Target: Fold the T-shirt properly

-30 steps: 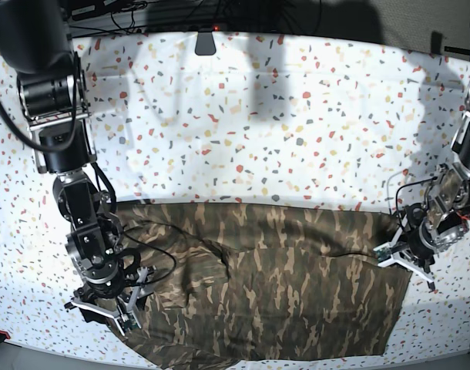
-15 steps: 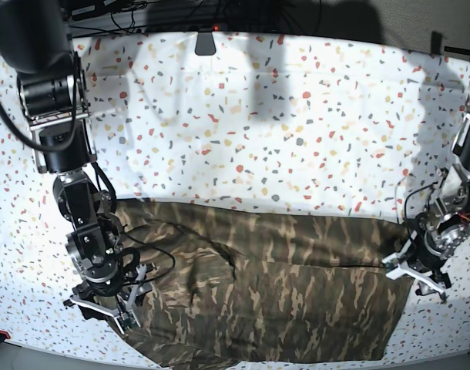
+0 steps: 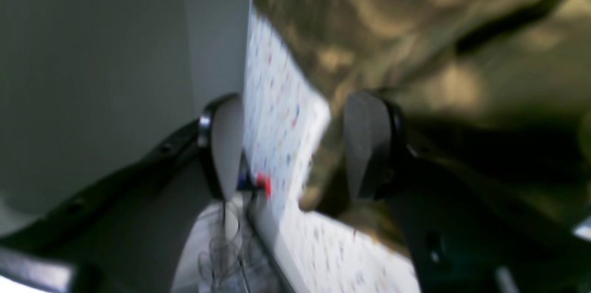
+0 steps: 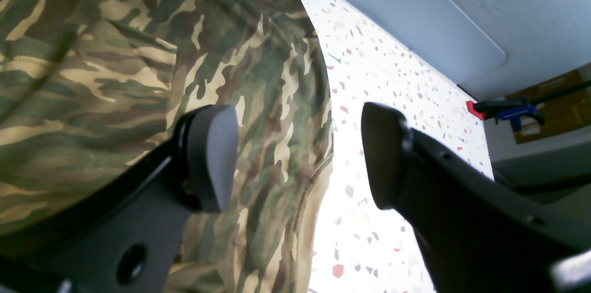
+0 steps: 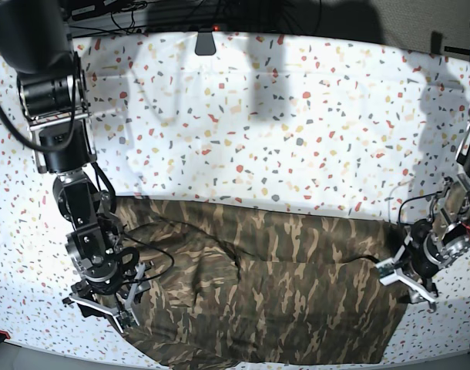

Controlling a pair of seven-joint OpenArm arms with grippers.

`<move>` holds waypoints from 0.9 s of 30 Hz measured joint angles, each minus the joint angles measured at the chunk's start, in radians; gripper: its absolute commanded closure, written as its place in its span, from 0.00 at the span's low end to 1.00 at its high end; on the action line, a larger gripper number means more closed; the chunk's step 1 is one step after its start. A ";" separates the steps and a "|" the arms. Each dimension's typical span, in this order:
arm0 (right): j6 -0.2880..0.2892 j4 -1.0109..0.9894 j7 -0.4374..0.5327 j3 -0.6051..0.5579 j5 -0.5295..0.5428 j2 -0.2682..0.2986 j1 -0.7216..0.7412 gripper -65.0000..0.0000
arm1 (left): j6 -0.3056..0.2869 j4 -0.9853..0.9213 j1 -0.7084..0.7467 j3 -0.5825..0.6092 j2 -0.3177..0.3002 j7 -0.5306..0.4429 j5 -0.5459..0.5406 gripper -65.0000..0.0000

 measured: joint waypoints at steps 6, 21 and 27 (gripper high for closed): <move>0.000 0.000 -0.014 0.000 -0.001 0.000 0.000 0.36 | -0.082 -0.056 -0.074 0.001 0.002 -0.051 0.012 0.48; 0.082 0.000 -0.146 0.106 0.413 -0.058 -0.005 0.36 | -0.074 -0.014 -0.055 -0.190 0.006 0.459 -1.136 0.48; 0.212 0.000 -0.186 0.292 0.406 -0.129 -0.031 0.36 | -0.073 -0.009 0.119 -0.478 0.060 0.480 -1.138 0.49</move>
